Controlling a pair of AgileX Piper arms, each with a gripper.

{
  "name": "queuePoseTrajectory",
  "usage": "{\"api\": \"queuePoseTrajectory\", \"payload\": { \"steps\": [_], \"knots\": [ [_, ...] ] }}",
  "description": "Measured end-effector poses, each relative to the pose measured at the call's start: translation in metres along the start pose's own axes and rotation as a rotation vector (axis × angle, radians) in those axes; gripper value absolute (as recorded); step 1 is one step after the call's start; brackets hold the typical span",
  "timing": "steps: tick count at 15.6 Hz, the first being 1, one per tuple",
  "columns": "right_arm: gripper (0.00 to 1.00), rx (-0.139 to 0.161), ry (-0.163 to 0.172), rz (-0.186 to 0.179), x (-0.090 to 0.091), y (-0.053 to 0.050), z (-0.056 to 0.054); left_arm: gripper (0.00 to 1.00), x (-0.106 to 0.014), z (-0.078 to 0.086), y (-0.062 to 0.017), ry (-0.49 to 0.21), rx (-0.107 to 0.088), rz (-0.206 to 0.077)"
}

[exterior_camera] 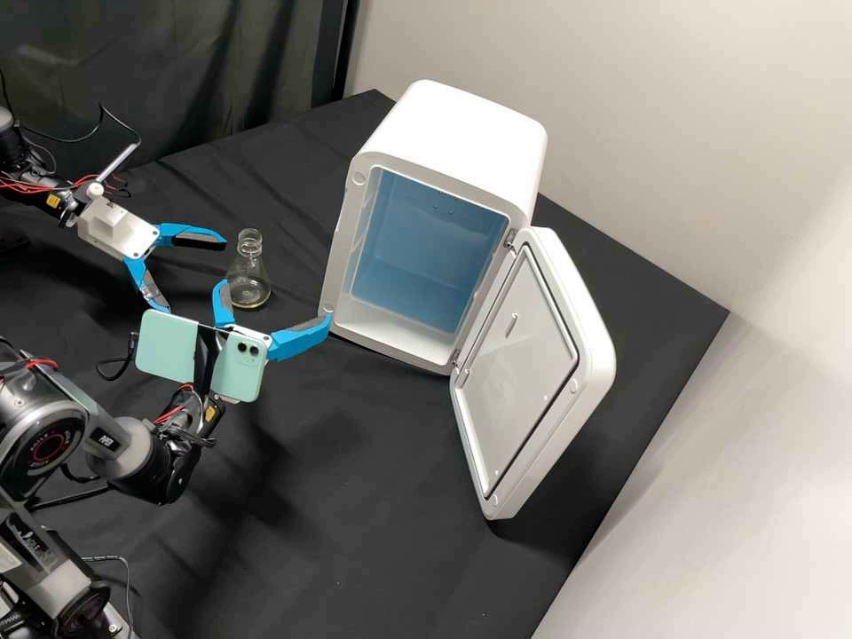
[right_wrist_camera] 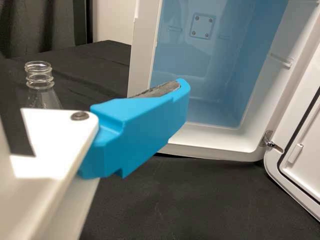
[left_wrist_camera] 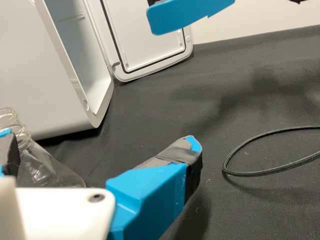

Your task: Place the flask in the incubator

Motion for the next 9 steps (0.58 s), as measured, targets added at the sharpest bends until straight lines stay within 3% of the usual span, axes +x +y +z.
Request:
{"api": "queuePoseTrajectory", "payload": {
  "steps": [3,5,9],
  "knots": [
    [1.00,-0.004,0.000,0.000,0.000,0.000,0.000,1.00,0.003,0.005,-0.0009,-0.025,-0.015,-0.011],
    [1.00,-0.003,-0.003,-0.003,0.000,-0.001,0.001,1.00,0.006,0.016,-0.0007,-0.077,-0.016,-0.016],
    [1.00,0.000,-0.005,-0.010,0.001,-0.002,0.001,1.00,0.009,0.026,0.0005,-0.116,-0.019,-0.040]
  ]
}}
